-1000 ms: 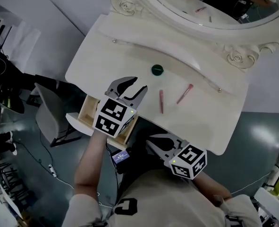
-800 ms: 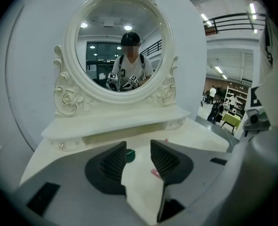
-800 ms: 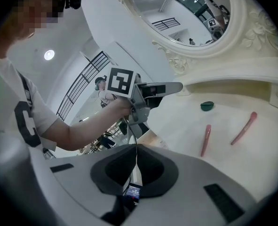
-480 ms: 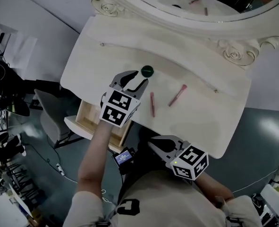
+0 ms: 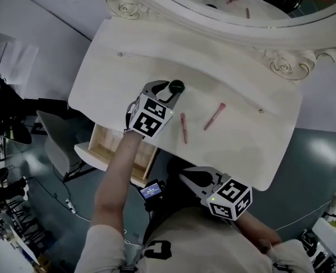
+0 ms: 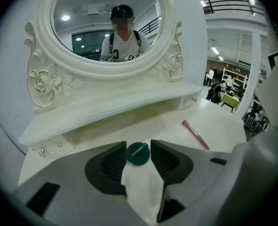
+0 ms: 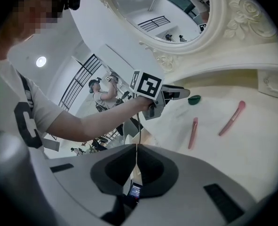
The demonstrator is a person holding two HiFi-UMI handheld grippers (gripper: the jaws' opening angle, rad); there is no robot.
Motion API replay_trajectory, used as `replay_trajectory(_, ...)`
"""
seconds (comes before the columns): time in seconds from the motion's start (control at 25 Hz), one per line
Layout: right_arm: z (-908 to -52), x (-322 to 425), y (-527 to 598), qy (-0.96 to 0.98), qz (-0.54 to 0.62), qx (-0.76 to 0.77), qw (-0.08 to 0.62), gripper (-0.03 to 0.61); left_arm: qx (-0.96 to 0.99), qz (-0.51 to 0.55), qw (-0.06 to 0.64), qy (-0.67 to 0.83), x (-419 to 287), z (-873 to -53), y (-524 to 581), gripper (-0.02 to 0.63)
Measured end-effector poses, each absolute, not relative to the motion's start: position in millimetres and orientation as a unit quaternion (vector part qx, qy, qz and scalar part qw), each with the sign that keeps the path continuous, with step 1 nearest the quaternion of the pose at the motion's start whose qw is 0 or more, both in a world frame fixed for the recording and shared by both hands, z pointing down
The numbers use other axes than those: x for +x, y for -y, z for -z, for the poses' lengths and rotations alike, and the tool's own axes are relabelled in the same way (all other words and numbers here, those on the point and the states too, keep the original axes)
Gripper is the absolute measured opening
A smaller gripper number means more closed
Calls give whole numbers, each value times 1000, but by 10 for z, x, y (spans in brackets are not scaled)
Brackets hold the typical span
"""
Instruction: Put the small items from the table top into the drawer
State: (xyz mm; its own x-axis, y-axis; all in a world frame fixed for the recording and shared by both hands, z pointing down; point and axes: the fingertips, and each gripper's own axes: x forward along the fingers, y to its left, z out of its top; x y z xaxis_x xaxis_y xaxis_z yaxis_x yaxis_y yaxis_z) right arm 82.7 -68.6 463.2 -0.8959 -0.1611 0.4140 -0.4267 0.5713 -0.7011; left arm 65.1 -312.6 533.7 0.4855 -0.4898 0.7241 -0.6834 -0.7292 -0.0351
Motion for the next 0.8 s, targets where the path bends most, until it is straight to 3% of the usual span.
replay_trajectory(0.48, -4673, 857, 734, 863, -438, 197, 157, 28, 847, -410, 129, 312, 684, -5736, 3237, 204)
replay_trajectory(0.8, -4688, 896, 716, 859, -441, 207, 156, 28, 843, -416, 137, 313, 687, -5819, 3251, 169)
